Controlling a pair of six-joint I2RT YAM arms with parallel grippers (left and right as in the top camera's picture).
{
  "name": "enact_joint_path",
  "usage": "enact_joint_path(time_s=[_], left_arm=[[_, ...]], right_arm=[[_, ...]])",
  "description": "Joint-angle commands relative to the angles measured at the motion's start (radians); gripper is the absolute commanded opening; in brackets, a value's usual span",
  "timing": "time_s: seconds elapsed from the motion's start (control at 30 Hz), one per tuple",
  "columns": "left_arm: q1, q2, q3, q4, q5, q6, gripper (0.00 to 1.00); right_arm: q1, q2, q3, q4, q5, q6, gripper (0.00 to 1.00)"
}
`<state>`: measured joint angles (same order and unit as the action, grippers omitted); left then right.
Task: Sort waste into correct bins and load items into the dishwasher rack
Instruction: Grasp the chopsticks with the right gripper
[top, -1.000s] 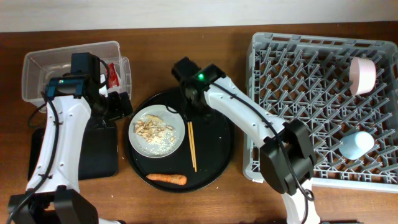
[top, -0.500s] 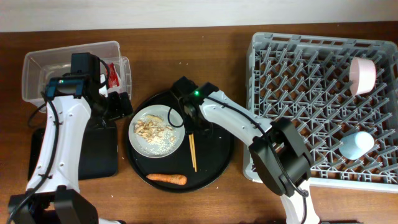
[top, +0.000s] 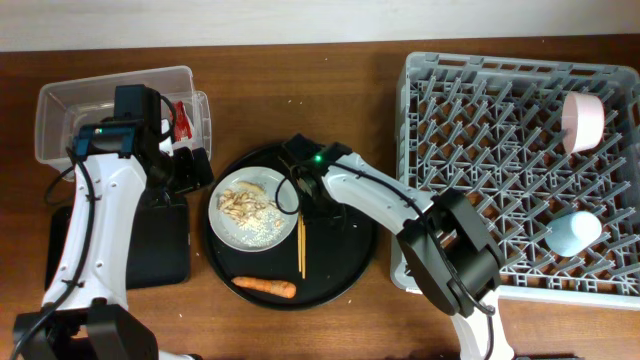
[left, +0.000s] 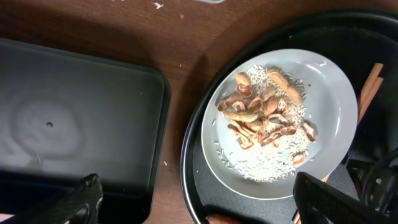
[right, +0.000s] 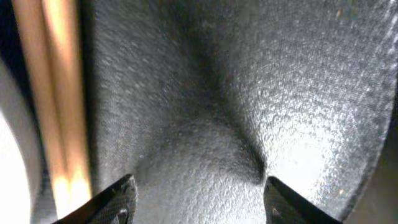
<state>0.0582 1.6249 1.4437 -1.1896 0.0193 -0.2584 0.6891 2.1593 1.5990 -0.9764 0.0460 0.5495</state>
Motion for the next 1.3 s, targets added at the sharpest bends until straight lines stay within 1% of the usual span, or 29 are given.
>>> enact_joint_path(time_s=[0.0,0.07,0.27,0.4,0.53,0.67,0.83,0.93,0.97,1.1,1.27], left_arm=[[-0.003,-0.016,-0.003,0.000,0.004,-0.003,0.97],[-0.003,-0.016,-0.003,0.000,0.004,-0.003,0.98],[-0.003,-0.016,-0.003,-0.001,0.004,-0.003,0.97],[-0.003,-0.016,-0.003,0.000,0.004,-0.003,0.97],[-0.003,-0.016,-0.003,0.000,0.004,-0.003,0.97],[-0.003,-0.016,-0.003,0.000,0.004,-0.003,0.97],[-0.003,-0.016,-0.003,0.000,0.004,-0.003,0.97],[-0.003,-0.016,-0.003,0.000,0.004,-0.003,0.97],[-0.003,-0.016,-0.003,-0.001,0.004,-0.003,0.97],[-0.003,-0.016,-0.003,0.000,0.004,-0.003,0.97],[-0.003,-0.016,-0.003,0.000,0.004,-0.003,0.97]], right_arm=[[0.004,-0.010,0.080,-0.018,0.015,0.005,0.65],[0.011,-0.010,0.077,-0.018,-0.016,0.006,0.65],[0.049,-0.005,0.064,0.003,-0.008,0.007,0.66],[0.051,0.005,0.028,0.025,-0.008,0.010,0.65],[0.051,0.049,0.026,0.025,-0.012,0.010,0.65],[0.050,0.050,0.026,0.023,-0.011,0.009,0.65],[0.049,0.027,0.083,-0.024,-0.007,0.007,0.66],[0.049,-0.013,0.100,-0.039,0.050,0.006,0.66],[0.045,-0.030,0.104,-0.049,0.076,0.006,0.66],[-0.005,-0.048,0.105,-0.080,0.075,0.006,0.66],[-0.069,-0.047,0.104,-0.107,0.040,0.006,0.66]])
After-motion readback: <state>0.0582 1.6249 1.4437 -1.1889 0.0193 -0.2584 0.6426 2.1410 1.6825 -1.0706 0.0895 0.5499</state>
